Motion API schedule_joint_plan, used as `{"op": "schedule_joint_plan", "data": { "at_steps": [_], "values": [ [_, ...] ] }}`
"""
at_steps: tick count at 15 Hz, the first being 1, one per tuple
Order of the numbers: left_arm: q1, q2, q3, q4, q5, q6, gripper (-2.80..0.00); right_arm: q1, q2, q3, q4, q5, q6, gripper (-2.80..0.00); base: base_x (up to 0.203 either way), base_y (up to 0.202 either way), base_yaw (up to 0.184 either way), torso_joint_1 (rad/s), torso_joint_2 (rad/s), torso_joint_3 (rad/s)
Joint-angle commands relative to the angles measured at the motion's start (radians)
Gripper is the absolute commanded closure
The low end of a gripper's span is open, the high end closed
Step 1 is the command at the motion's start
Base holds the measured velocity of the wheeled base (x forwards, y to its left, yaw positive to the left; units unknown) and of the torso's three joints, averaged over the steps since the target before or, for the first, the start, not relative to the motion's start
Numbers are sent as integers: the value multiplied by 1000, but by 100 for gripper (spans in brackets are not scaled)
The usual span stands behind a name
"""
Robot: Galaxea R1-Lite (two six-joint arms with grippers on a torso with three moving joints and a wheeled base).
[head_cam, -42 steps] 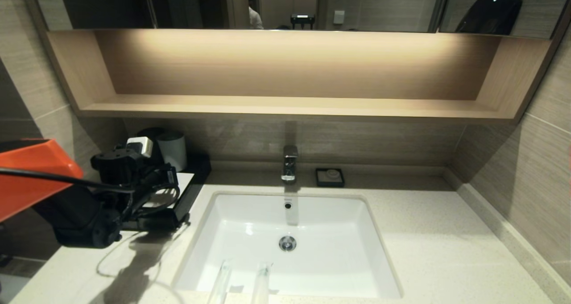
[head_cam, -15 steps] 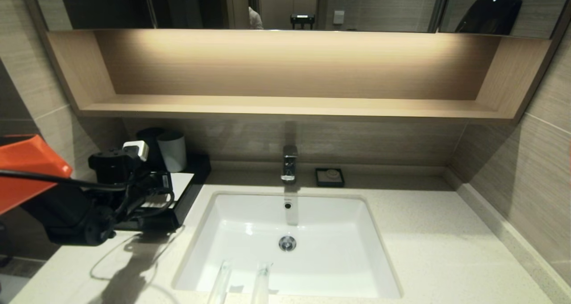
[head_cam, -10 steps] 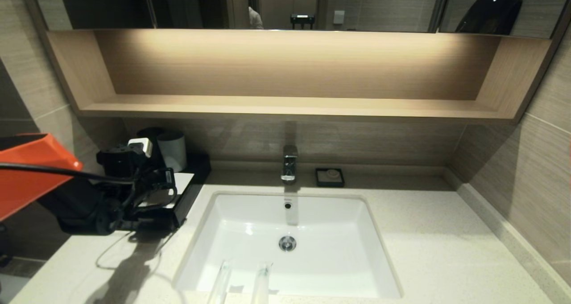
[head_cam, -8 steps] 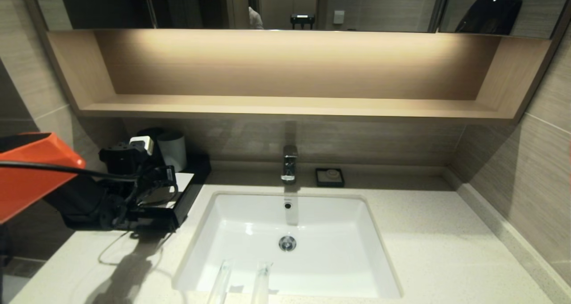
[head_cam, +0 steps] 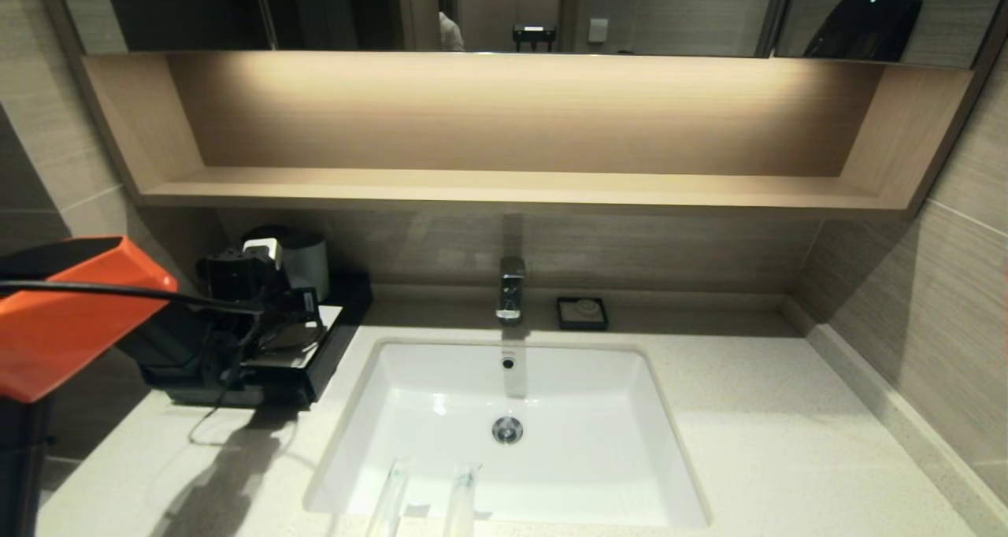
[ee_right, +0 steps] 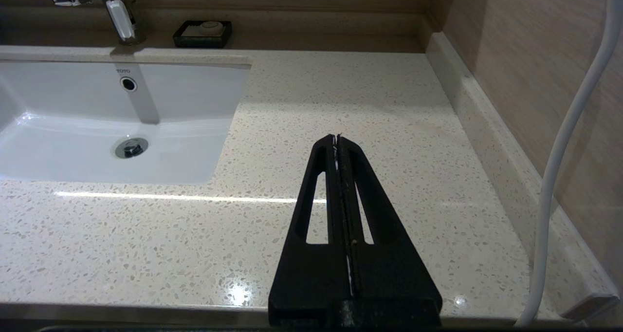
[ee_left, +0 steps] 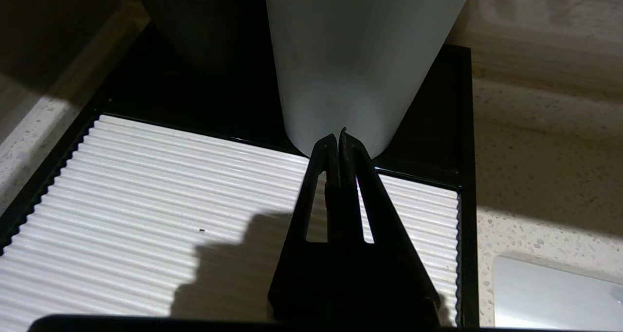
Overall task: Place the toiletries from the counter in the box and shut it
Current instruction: Open the drawer
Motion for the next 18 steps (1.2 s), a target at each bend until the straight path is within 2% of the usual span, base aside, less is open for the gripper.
{"op": "schedule_joint_plan", "data": {
  "at_steps": [1,5,12,18],
  "values": [
    [0,23,-14,-4,1,0,0,0,0,0,0,0,0,0,0,0,0,0,0,0],
    [0,51,-60,-4,25,1,0,0,-1,0,0,1,0,0,0,0,0,0,0,0],
    [6,64,-112,30,25,1,0,0,-1,0,0,0,0,0,0,0,0,0,0,0],
    [5,-36,-4,16,25,-2,0,0,0,0,0,0,0,0,0,0,0,0,0,0]
  ]
}}
